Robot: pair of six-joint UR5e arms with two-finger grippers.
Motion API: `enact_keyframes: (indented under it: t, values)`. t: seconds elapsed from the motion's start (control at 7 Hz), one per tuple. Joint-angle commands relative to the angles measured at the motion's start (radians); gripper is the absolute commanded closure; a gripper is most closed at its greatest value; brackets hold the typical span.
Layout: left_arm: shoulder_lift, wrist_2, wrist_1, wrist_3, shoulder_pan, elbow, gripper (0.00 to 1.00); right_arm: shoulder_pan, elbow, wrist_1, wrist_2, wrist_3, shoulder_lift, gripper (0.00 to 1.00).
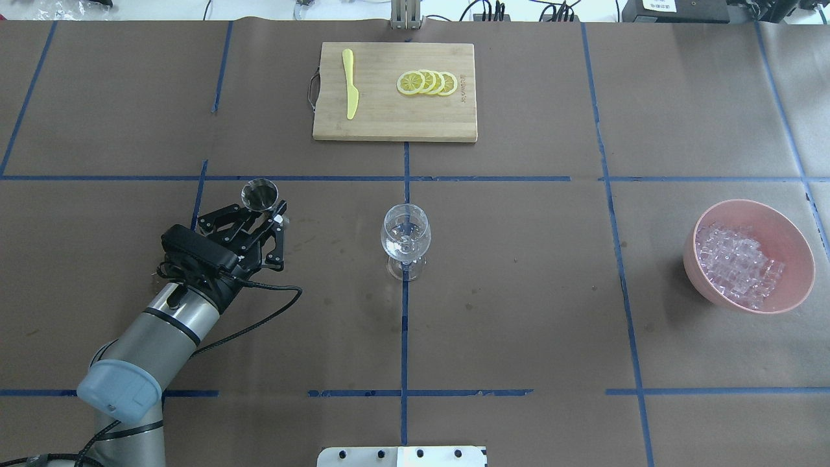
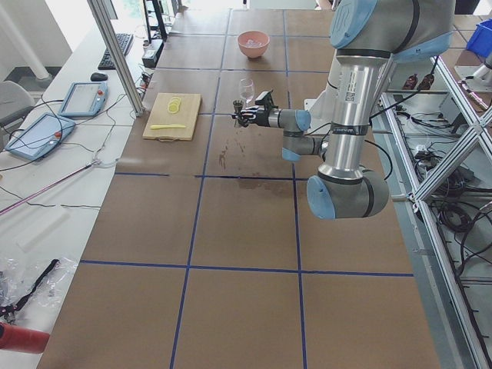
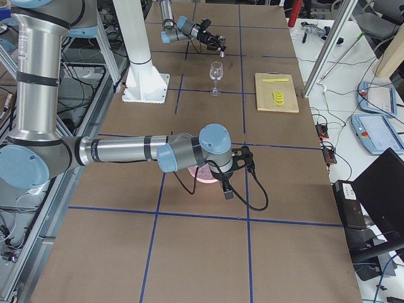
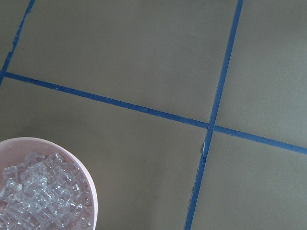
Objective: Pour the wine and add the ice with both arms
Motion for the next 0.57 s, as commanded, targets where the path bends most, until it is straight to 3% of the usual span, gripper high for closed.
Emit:
enact_keyframes:
  t: [0.0,0.43]
  values:
    - [-0.076,0.002,0.179,0.007,0.008,-0.036,1.00,0.001,0.002,0.000,0.000,0.006,0.001,0.00]
    - [-0.185,0.003,0.362,0.060,0.013,-0.039,1.00,0.001,0.004,0.058,0.000,0.010,-0.025,0.00]
